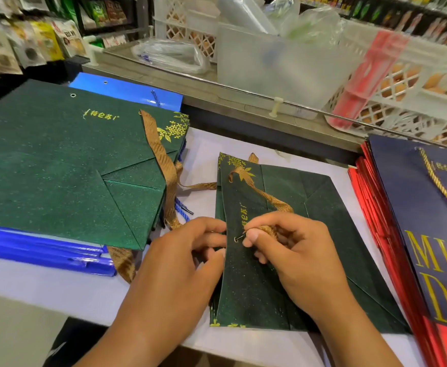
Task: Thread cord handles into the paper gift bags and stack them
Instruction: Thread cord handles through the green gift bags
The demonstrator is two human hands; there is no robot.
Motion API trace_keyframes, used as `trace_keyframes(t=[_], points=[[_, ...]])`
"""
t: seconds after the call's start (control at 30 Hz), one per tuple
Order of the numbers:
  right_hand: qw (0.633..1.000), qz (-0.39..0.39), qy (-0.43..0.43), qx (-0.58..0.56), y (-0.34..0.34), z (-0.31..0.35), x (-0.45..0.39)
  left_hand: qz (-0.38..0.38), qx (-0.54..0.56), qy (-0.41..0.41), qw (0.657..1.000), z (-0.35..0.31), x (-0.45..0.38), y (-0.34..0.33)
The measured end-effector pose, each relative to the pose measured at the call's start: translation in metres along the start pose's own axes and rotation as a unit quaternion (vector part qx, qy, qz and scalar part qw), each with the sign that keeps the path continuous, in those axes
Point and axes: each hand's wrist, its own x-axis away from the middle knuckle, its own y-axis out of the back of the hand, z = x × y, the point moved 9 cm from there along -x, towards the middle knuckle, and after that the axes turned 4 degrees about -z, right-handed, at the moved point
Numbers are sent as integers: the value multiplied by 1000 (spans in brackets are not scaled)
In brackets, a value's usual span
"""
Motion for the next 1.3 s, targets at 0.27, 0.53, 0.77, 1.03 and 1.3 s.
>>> trace_keyframes(t=[0.27,0.53,0.77,1.03,1.3], points=[[997,0,24,76,-2,2,4,-5,-8,-16,1000,3,-2,-1],[984,-6,92,152,0,17,8,-10,-5,-31,999,-1,-10,-3],[988,-15,58,139,1,13,7,-29,13,-53,998,-6,-9,-6],[984,5,92,150,-3,18,10,-39,4,-48,998,-3,-10,-1],[982,-10,98,159,-3,17,9,-52,-1,-55,997,-6,-11,0]])
